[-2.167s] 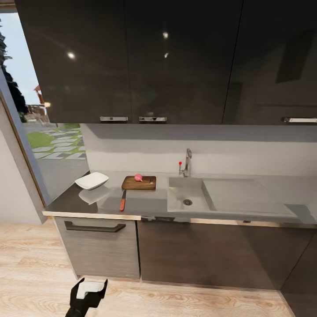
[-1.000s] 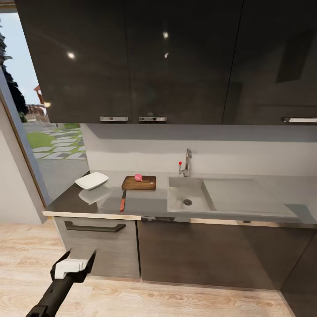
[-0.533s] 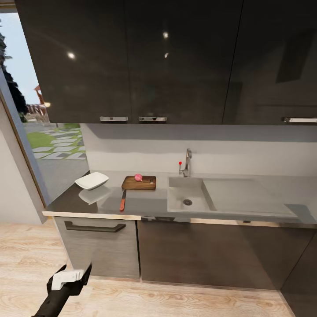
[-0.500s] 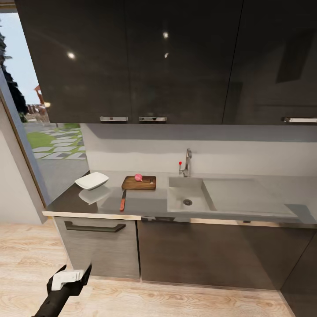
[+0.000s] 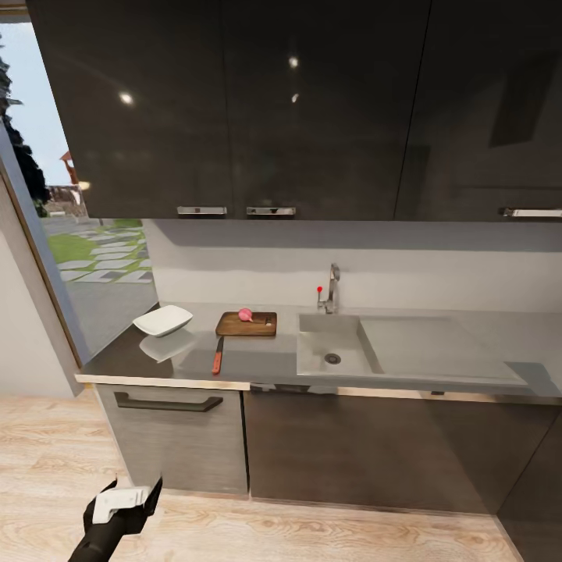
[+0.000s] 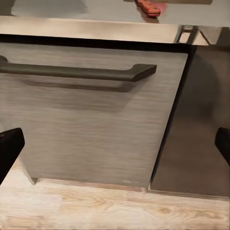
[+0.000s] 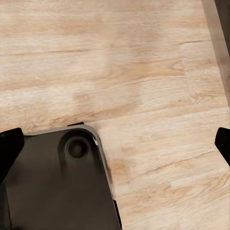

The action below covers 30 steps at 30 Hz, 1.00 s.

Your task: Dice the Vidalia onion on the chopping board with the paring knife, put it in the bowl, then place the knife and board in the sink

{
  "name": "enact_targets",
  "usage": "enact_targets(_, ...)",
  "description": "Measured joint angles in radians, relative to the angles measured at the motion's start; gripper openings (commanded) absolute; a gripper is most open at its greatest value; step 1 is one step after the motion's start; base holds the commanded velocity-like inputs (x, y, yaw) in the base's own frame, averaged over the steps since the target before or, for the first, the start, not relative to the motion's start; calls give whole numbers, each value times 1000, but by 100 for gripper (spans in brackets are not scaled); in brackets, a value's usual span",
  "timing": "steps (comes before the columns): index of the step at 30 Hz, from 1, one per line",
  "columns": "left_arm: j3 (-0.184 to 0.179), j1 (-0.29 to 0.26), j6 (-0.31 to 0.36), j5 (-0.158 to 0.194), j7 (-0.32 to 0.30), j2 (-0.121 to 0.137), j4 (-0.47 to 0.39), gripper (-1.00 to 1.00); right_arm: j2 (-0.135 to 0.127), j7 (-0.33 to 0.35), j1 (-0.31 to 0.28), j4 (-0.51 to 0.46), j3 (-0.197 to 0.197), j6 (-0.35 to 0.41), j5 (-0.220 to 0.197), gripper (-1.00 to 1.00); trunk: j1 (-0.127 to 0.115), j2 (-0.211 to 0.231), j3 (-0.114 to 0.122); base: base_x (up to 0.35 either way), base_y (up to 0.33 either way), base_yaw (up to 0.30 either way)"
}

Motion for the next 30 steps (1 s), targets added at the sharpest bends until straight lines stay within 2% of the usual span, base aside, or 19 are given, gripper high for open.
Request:
enact_targets(6,0,0,0,1,0,-3,14,100,6,2,0,-19,2,-5,6,100,0,0,0,0,0,0)
enact_targets(10,0,0,0,1,0,-4,18,100,7,2,0,-111,3,-23,8,100,0,0,0,0,0,0)
enact_targets(16,0,1,-1,2,1,-4,19,100,4,-2,0,-329,4,-30,14,100,0,0,0,0,0,0)
enact_targets(18,0,1,-2,4,1,-4,14,100,5,-9,0,-491,4,-25,34,100,0,0,0,0,0,0)
enact_targets(21,0,1,-3,3,1,-4,10,100,8,-16,0,-620,4,6,81,100,0,0,0,0,0,0)
enact_targets(23,0,1,-4,2,1,-4,9,100,13,-22,0,-725,4,72,126,100,0,0,0,0,0,0)
enact_targets(24,0,1,-4,2,1,-4,9,100,20,-26,0,-796,5,132,156,100,0,0,0,0,0,0)
enact_targets(25,0,1,-4,2,1,-4,8,100,25,-28,0,-836,5,167,168,100,0,0,0,0,0,0)
enact_targets(26,0,1,-5,2,1,-4,8,100,35,-32,0,-906,5,234,188,100,0,0,0,0,0,0)
enact_targets(30,0,1,-5,2,1,-4,13,100,62,-37,-3,-1122,16,430,218,100,0,0,0,0,0,0)
